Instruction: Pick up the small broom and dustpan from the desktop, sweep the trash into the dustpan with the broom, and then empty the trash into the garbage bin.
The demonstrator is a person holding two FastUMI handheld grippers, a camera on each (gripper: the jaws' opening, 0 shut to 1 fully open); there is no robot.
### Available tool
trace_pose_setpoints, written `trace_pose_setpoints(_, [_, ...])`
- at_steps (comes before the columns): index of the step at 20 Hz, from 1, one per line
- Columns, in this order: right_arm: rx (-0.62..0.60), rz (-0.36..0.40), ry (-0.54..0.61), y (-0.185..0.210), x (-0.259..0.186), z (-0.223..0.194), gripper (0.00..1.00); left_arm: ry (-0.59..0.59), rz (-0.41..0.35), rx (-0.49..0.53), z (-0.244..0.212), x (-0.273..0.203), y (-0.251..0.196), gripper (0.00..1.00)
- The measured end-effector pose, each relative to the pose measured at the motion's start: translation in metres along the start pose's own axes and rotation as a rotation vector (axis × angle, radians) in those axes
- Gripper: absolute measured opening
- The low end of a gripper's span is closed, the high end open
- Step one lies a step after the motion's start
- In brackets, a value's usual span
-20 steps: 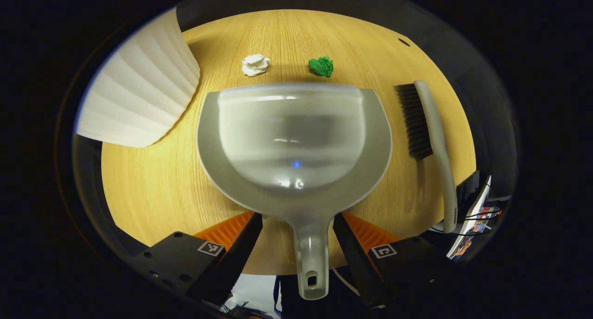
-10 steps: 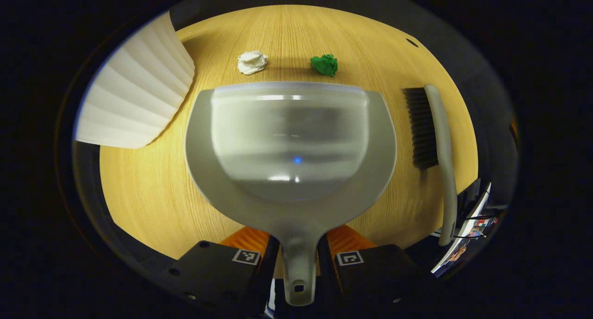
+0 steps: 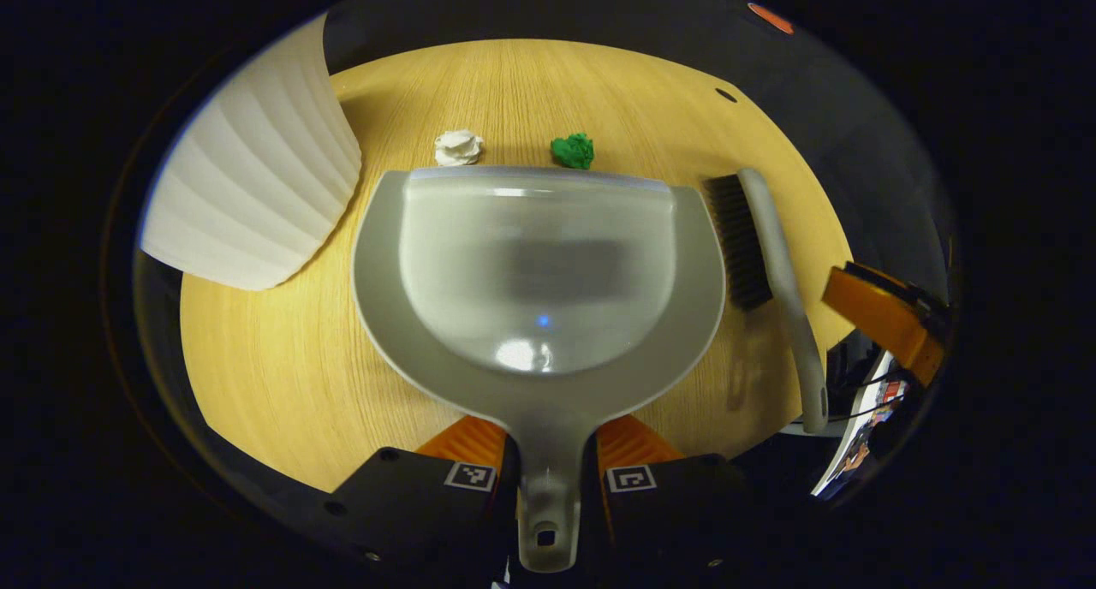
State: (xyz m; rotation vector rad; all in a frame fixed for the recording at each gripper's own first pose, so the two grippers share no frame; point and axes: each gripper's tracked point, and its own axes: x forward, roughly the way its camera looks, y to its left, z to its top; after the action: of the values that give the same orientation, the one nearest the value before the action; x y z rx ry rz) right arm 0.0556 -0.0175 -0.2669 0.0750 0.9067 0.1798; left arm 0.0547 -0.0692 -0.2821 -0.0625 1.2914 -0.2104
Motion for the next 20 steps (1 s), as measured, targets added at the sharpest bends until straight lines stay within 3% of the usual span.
trace_pose_setpoints(6, [0.0,-0.024,0.229,0.009,0.034,-0.04,0.94,-0.061,-0.026,0.045,-0.001,-0.029,0.01,0.32])
trace_pose_setpoints(13, [-0.023,-0.065,0.388,0.011,0.056,-0.057,0.9,-0.084,-0.056,0.059,-0.004,-0.04,0.028,0.33])
trace_pose_setpoints(17, [-0.102,-0.132,0.419,0.0,0.058,-0.053,0.71,-0.085,-0.057,0.072,-0.009,-0.057,0.034,0.33])
trace_pose_setpoints(18, [-0.119,-0.148,0.423,-0.004,0.06,-0.054,0.48,-0.083,-0.058,0.078,-0.009,-0.058,0.036,0.33])
trace_pose_setpoints(20, [-0.127,-0.115,0.404,-0.001,0.062,-0.049,0.27,-0.079,-0.049,0.095,-0.011,-0.057,0.043,0.33])
